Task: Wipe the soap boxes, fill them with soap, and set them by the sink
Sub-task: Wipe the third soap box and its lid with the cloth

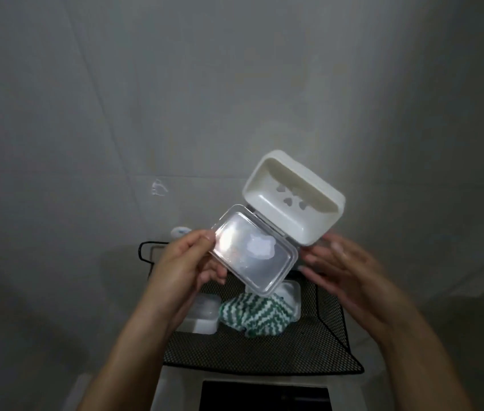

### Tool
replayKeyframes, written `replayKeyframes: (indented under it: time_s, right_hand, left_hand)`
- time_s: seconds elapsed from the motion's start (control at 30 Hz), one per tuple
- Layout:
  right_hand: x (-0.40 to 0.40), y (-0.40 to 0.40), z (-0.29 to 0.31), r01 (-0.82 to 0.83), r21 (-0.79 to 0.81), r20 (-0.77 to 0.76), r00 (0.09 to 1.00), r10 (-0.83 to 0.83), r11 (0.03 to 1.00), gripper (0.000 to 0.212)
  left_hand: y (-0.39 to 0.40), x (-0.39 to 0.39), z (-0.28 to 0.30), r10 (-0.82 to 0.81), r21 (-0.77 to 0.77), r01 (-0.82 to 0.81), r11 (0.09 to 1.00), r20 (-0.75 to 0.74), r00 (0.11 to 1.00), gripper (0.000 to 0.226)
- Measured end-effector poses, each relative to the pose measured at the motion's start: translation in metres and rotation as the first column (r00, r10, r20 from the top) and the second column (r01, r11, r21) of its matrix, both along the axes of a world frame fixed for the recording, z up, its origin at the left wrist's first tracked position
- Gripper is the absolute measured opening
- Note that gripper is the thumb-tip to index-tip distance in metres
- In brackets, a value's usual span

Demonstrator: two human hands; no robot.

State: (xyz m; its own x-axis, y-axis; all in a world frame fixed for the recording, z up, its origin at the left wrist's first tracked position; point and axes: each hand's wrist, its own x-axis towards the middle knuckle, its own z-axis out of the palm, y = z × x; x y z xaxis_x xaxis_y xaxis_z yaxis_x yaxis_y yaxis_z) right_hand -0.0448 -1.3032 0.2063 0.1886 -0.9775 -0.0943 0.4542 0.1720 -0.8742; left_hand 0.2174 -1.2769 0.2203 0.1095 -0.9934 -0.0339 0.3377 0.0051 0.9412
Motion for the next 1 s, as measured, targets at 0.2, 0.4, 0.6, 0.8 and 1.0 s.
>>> replayKeyframes:
  time_s: [0.2, 0.4, 0.6, 0.8, 1.0]
  right_hand:
    - [0.022, 0.007, -0.009, -0.129, -0.019, 0.201, 0.971, 0.13, 0.991, 0.043]
    - [0.015, 0.005, -0.01, -0.06, -0.014, 0.19, 0.98, 0.061, 0.998, 0.04]
    - [0.002, 0.005, -0.004, -0.045, -0.048, 0.171, 0.984, 0.052, 0.998, 0.041]
    - [-0.004, 0.008, -0.006, -0.101, -0.068, 0.149, 0.983, 0.11, 0.993, 0.041]
    - [-0.002, 0.009, -0.008, -0.056, -0.047, 0.161, 0.985, 0.063, 0.997, 0.034]
  left_hand:
    - [0.008, -0.031, -0.009, -0.176, 0.033, 0.184, 0.982, -0.163, 0.971, 0.042]
    - [0.004, -0.033, -0.019, -0.197, 0.083, 0.206, 0.975, -0.105, 0.975, 0.045]
    - [-0.016, -0.023, -0.067, -0.167, 0.096, 0.205, 0.974, 0.916, 0.364, 0.039]
    - [-0.029, -0.048, -0.11, -0.279, 0.296, 0.308, 0.904, 0.955, -0.096, 0.062]
    - [-0.034, -0.044, -0.113, -0.231, 0.192, 0.219, 0.957, 0.958, 0.17, 0.027]
